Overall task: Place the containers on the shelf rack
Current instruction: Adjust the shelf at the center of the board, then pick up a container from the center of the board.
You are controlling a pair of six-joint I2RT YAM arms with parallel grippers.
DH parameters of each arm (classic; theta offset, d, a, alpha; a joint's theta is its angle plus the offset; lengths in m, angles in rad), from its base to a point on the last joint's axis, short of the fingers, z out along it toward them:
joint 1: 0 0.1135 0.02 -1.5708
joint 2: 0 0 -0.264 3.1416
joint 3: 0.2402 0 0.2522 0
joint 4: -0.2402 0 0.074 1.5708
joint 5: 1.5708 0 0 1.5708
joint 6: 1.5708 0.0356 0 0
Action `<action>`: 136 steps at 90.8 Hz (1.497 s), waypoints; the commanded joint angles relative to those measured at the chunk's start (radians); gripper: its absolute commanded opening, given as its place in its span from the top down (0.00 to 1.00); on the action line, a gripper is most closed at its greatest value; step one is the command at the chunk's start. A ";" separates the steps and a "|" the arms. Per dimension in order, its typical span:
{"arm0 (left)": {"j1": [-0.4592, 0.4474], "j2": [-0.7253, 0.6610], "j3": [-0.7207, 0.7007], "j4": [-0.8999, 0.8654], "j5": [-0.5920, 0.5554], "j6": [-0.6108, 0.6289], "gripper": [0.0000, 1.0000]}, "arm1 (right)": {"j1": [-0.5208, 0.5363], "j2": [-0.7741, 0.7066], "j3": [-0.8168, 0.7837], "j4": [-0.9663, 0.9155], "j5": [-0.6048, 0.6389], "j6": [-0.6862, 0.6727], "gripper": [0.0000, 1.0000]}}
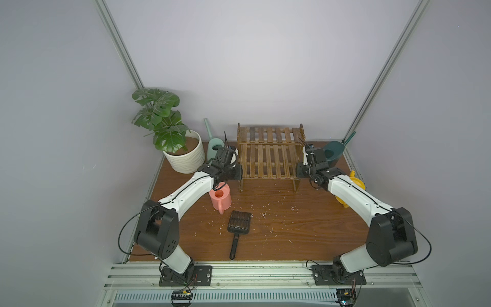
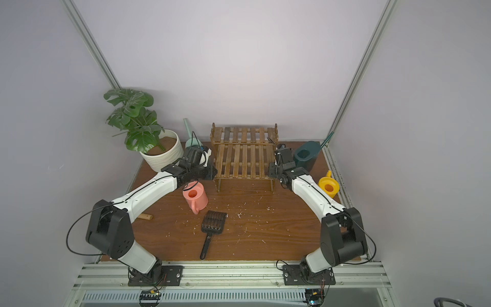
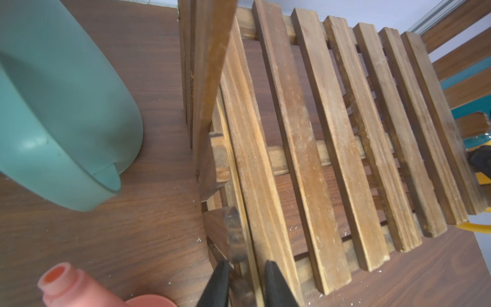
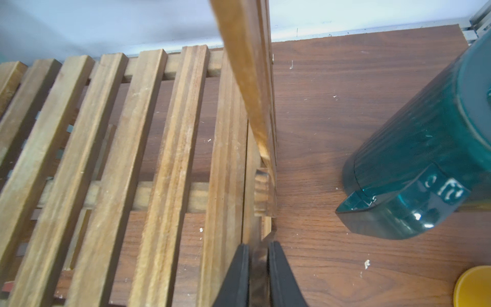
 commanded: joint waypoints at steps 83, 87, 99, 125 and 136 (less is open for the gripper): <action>-0.024 -0.134 -0.026 0.007 -0.046 0.028 0.33 | 0.034 -0.206 -0.043 -0.061 0.022 -0.007 0.23; -0.024 -0.150 -0.025 0.007 -0.051 0.035 0.30 | 0.033 -0.239 -0.054 -0.061 0.039 -0.003 0.19; -0.023 -0.199 -0.024 0.009 -0.068 0.061 0.23 | 0.031 -0.349 -0.099 -0.054 0.112 0.007 0.08; -0.022 -0.265 -0.023 0.011 -0.044 0.094 0.02 | -0.046 -0.538 -0.234 -0.115 0.208 0.040 0.01; -0.022 -0.286 -0.042 0.028 -0.011 0.079 0.03 | -0.113 -0.583 -0.282 -0.187 0.221 0.071 0.01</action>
